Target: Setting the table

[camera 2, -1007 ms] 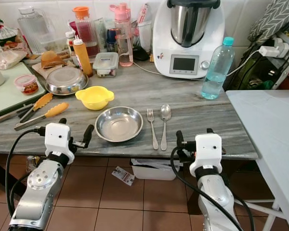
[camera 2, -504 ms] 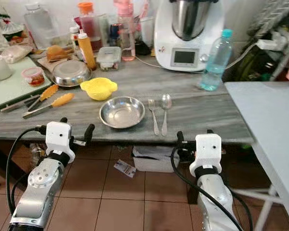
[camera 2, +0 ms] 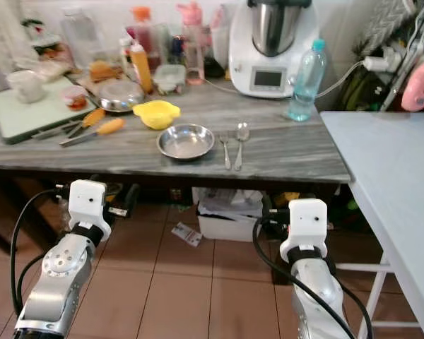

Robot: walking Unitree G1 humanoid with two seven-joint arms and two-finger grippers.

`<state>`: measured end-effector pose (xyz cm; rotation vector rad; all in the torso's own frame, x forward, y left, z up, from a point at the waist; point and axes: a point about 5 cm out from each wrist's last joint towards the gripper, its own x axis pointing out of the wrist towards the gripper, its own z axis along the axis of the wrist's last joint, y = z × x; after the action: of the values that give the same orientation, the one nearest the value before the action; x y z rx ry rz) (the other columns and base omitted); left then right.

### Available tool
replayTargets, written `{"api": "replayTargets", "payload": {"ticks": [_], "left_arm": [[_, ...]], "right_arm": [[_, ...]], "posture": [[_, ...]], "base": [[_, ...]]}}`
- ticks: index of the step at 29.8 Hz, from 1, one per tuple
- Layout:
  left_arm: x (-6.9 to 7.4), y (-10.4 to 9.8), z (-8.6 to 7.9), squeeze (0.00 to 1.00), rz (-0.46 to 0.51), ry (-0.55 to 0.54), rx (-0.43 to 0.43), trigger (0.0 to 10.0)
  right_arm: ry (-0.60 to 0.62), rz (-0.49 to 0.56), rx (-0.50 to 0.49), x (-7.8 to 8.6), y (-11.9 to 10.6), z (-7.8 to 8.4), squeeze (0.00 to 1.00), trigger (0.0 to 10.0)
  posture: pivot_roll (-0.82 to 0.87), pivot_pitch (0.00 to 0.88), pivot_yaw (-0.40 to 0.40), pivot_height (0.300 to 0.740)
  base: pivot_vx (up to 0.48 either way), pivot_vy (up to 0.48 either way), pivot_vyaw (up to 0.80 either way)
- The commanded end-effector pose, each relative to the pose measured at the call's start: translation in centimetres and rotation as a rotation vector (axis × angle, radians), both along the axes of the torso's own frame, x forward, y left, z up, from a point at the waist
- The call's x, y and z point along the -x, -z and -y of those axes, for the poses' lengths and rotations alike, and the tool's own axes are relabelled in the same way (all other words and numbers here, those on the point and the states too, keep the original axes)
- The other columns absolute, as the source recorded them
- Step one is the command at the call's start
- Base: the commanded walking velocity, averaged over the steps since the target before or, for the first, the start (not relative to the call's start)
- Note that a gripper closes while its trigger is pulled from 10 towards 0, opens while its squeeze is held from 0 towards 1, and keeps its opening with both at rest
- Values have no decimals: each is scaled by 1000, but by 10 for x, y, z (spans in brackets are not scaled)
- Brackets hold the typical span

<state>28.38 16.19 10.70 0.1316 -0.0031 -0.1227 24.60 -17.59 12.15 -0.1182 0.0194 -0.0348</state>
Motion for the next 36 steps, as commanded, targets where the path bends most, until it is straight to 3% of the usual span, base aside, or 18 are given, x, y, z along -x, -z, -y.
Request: {"api": "replayTargets", "payload": {"ticks": [1, 9, 12, 20, 30, 36], "left_arm": [[0, 0, 1, 0, -4, 4, 2, 10000], [0, 0, 1, 0, -6, 3, 2, 10000], [-3, 0, 4, 0, -12, 20, -4, 10000], [-4, -1, 6, 0, -4, 40, -3, 10000], [-4, -3, 12, 0, 1, 94, 20, 10000], [-5, -3, 14, 0, -7, 108, 28, 10000]], "right_arm": [[1, -6, -2, 0, 1, 1, 0, 10000], [2, -6, -2, 0, 1, 1, 0, 10000], [-49, -29, -100, -3, 2, -8, 0, 10000], [-65, -29, -132, -4, 0, -9, 0, 10000], [-14, -1, -22, -9, -3, -3, 0, 10000], [-2, 23, 26, -11, -7, 0, 0, 10000]], "posture": [[-99, 0, 52, 740], [-99, 0, 52, 740], [-107, 0, 63, 740], [-107, 0, 63, 740], [-111, 0, 64, 740], [-116, 0, 66, 740]], "base": [[-304, 0, 0], [-304, 0, 0], [-312, 0, 0], [-298, 0, 0], [0, 0, 0], [0, -328, 0]]}}
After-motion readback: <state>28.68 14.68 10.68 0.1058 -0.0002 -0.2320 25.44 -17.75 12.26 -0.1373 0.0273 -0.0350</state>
